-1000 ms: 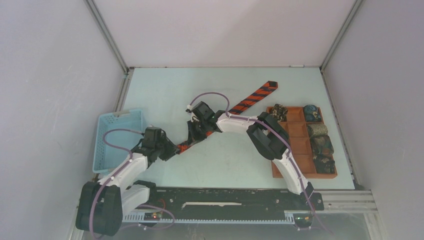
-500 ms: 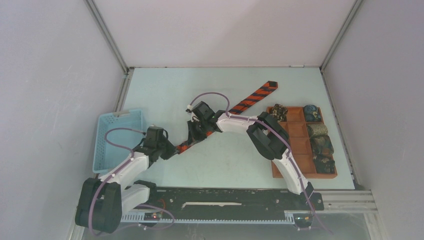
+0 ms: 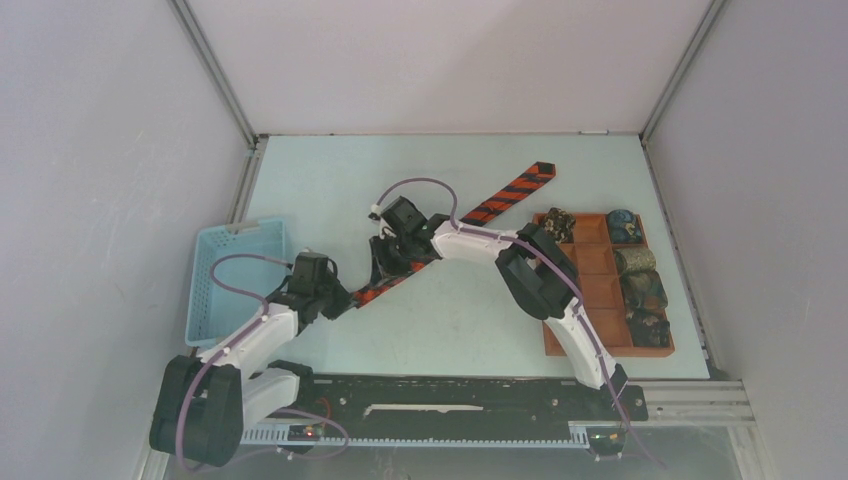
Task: Roll the ties
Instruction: Roll the tie at the center of the board.
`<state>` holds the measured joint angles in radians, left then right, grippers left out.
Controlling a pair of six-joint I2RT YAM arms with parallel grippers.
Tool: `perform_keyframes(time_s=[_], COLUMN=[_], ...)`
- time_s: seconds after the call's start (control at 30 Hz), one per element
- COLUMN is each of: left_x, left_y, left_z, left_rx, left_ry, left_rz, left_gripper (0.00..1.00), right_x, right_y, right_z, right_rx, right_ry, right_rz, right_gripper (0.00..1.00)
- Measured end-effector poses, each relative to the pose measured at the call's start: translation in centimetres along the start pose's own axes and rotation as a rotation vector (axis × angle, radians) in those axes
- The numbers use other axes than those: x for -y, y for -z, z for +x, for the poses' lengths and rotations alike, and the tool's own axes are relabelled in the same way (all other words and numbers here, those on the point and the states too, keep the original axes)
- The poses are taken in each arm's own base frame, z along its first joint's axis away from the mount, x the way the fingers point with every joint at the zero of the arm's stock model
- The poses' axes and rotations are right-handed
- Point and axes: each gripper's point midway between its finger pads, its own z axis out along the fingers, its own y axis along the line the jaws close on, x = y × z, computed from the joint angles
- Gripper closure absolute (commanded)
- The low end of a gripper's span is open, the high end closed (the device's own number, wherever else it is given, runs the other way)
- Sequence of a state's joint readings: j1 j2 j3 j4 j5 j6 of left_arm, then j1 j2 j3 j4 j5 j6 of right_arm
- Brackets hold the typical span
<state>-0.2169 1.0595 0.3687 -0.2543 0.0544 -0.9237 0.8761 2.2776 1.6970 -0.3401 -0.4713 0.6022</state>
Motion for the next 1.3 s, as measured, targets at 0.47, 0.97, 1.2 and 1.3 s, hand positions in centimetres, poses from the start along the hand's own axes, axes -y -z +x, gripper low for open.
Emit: perform_keyframes(time_s=[0.47, 0.97, 1.2, 1.3], left_x=[0.0, 0.4, 0.4, 0.5], left_y=[1.0, 2.6, 3.0, 3.1], left_z=[0.1, -0.6, -1.0, -1.2], left_rx=[-0.023, -0.021, -0.01, -0.005], left_ry=[-0.021, -0.023, -0.024, -0.024], left_rz=[-0.037, -0.065, -0.085, -0.086], left_gripper=[1.0, 1.0, 1.0, 1.0], right_x=[-2.2, -1.9, -1.8, -2.0], right_y=[1.6, -0.5, -1.0, -1.0], right_z=[-0.9, 0.7, 0.7, 0.5], right_rx=[0.022, -0.024, -0.03, -0.026], right_ry=[0.051, 0.043, 0.033, 0.035], right_rz=[-0.017, -0.009, -0.009, -0.016], right_gripper=[0.97, 1.0, 1.0, 1.0])
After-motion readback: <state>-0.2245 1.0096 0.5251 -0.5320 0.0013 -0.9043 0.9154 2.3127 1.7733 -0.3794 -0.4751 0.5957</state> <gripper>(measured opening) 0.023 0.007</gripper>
